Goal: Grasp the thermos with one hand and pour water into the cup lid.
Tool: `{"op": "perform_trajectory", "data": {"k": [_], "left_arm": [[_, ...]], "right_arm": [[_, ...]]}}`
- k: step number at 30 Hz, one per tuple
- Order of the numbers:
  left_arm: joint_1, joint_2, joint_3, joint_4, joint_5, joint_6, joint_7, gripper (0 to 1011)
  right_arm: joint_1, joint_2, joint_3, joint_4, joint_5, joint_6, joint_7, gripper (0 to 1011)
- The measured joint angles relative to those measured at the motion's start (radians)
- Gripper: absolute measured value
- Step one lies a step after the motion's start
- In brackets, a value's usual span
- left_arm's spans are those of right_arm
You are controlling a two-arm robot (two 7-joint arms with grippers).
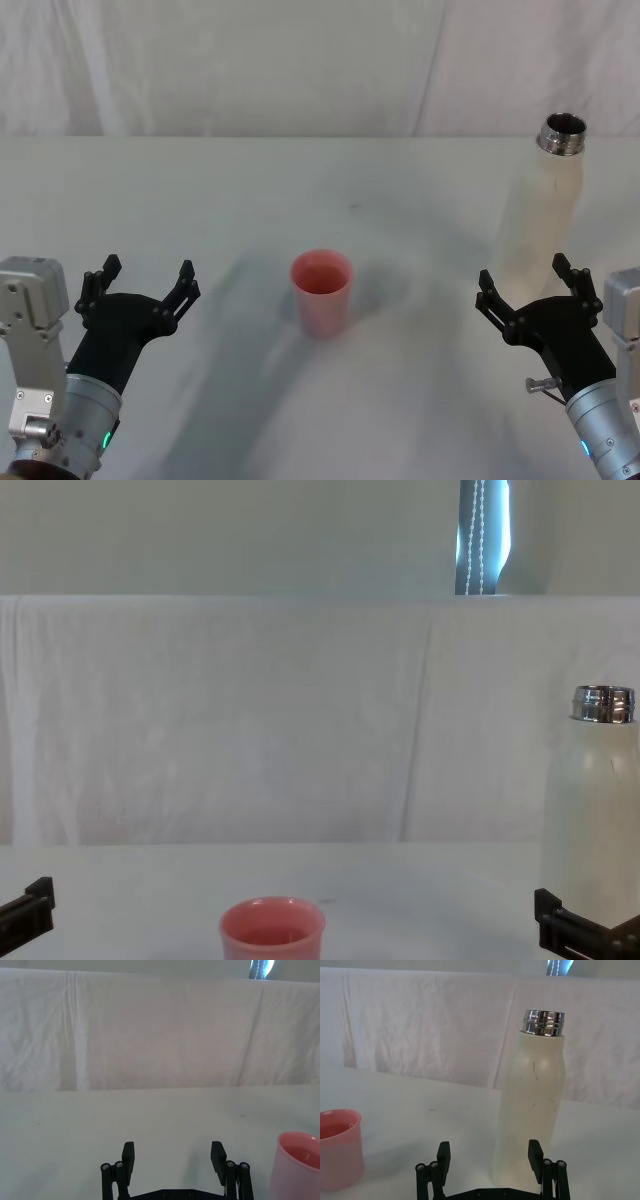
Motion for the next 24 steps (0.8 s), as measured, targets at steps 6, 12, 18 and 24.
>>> {"op": "perform_trajectory", "data": {"k": [6,12,18,24], "left_arm": [[0.000,0.000,0.000,0.000,0.000,0.000,0.000,1001],[0.000,0.000,0.000,0.000,0.000,0.000,0.000,1001],[0.000,0.000,0.000,0.000,0.000,0.000,0.000,1001],[0.000,0.000,0.000,0.000,0.000,0.000,0.000,1001]], "right_arm": [[0.000,0.000,0.000,0.000,0.000,0.000,0.000,1003],[0.014,-0.022,0.031,0.023,0.033,-0.006,0.025,1003],[0.036,-0.043,0.054,0.056,0.048,-0.017,0.049,1003],[0.060,-0.061,0.073,0.087,0.050,-0.028,0.067,1003]]}}
